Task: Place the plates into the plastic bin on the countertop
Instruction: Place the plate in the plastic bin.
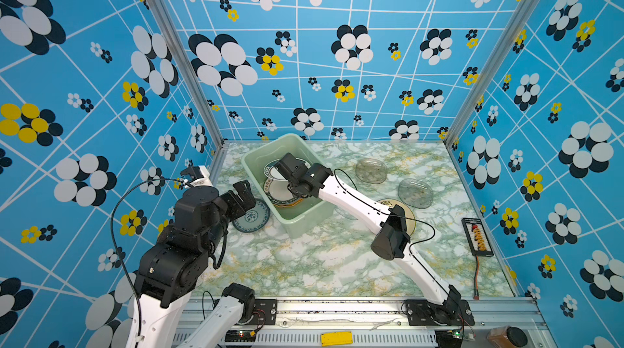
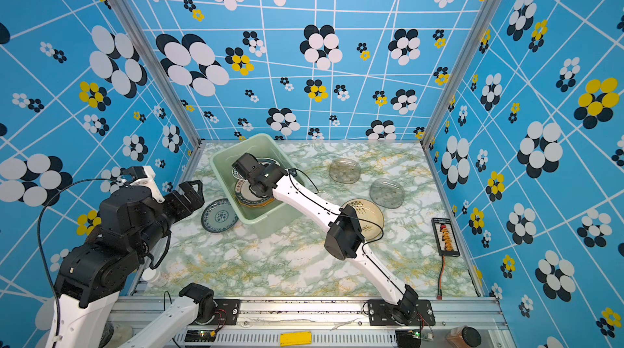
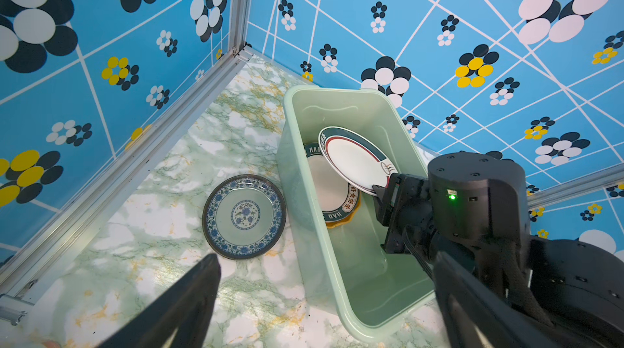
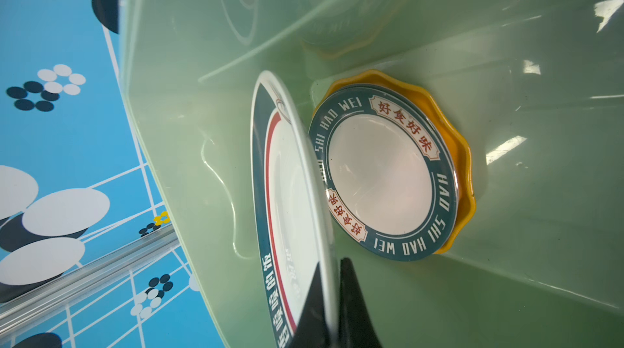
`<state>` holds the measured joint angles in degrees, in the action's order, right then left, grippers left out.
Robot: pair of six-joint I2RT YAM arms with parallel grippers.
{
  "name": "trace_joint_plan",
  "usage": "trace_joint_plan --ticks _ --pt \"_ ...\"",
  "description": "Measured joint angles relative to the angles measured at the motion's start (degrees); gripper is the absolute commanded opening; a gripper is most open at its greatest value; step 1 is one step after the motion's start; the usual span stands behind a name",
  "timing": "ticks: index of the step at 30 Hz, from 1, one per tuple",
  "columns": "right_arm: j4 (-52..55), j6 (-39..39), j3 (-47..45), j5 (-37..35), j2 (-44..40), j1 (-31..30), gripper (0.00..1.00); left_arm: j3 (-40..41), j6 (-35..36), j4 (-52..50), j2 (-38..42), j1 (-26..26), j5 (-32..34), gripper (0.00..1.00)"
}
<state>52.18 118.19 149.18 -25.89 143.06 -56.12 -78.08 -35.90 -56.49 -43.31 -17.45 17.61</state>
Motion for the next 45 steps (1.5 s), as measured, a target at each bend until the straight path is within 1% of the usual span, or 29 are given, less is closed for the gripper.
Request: trace_joint_plan --ticks 19,27,32,36,42,45 --pt "-0.22 1.25 0.9 1.01 5.27 0.0 0.0 0.0 1.27 -0.96 -0.11 0.22 0.0 0.99" --pt "-2.16 1.25 0.98 1.55 6.21 0.0 0.01 -0.37 1.53 -0.96 -1.03 0.22 0.0 0.99" --pt "-2.82 1.25 0.98 2.4 7.15 0.0 0.04 -0.52 1.68 -0.98 -1.64 0.22 0.0 0.99" --pt "-3.61 1.22 0.98 2.45 7.8 -0.02 0.1 -0.57 1.68 -0.98 -1.68 0.22 0.0 0.99" --pt "-4.13 1.25 0.98 2.73 8.09 -0.02 0.12 -1.11 1.97 -1.2 -1.9 0.22 0.04 0.99" --pt "-4.63 1.38 0.98 3.1 8.35 -0.02 0.16 -1.92 2.54 -1.57 -2.19 0.22 0.07 0.99"
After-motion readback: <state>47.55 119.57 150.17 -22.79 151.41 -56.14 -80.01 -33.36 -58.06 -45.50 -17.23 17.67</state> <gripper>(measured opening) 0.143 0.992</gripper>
